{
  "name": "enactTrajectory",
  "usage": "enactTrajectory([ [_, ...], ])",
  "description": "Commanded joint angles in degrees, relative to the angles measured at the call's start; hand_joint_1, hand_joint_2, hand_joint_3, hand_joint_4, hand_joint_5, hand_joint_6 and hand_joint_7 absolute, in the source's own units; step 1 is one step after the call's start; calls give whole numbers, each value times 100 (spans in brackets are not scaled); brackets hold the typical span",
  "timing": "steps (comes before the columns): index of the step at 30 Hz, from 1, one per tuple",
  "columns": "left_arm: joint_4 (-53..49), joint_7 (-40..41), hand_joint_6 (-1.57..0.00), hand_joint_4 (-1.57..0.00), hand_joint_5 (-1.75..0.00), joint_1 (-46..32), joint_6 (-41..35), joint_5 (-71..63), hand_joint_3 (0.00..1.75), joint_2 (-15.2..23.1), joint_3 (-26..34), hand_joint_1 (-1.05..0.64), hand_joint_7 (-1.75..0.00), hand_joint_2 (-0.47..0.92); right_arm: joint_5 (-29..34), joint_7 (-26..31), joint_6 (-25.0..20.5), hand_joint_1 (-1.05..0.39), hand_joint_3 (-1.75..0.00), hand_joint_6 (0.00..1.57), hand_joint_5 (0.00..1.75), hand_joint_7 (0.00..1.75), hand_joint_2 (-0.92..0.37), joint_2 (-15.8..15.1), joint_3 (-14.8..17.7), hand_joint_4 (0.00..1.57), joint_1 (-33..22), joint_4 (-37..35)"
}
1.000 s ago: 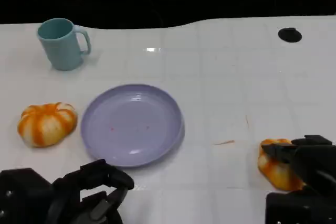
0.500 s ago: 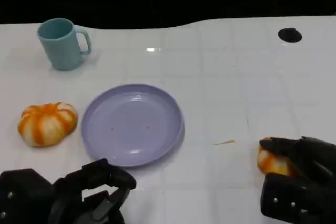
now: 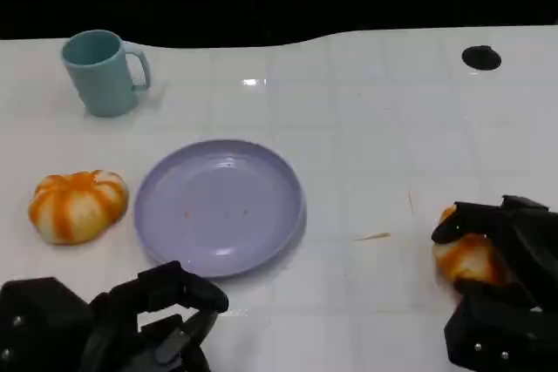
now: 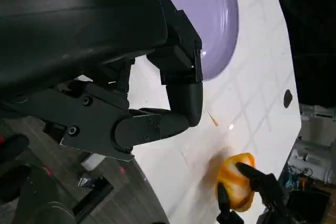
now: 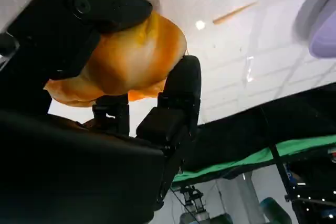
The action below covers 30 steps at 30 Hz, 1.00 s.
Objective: Grasp the bread from the table and place it into the plate.
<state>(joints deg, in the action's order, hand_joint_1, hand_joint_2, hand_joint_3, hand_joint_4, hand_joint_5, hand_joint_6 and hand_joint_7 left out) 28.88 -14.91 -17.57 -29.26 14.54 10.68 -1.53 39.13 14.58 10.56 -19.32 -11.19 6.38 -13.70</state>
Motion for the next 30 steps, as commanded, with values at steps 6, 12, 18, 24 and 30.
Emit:
enactTrajectory([
  [6,134,73,-59,-64,-175,25,-95,-23,50,39,9,-37,-132,92,-222,129,187,0,-117,84,175,145,-37,34,47,88,108,35],
  [12,138,101,-57,-62,-175,43,-145,-33,51,32,-4,-36,-133,92,-379,-70,103,-1,-120,79,175,149,-35,203,8,88,177,362],
  [18,128,97,-56,-62,-175,52,-136,-36,53,10,-4,-35,-135,92,-462,-113,252,-1,-142,75,175,166,-22,502,-122,95,400,495],
  [24,124,102,-55,-62,-175,61,-152,-44,53,11,-15,-34,-135,92,-542,-157,535,-7,-132,77,175,165,-27,758,-343,95,756,145],
  [30,112,78,-54,-62,-175,49,-94,-99,54,61,-29,-33,-136,92,-628,-224,733,-6,-135,82,175,155,-25,1070,-610,95,1168,-369],
])
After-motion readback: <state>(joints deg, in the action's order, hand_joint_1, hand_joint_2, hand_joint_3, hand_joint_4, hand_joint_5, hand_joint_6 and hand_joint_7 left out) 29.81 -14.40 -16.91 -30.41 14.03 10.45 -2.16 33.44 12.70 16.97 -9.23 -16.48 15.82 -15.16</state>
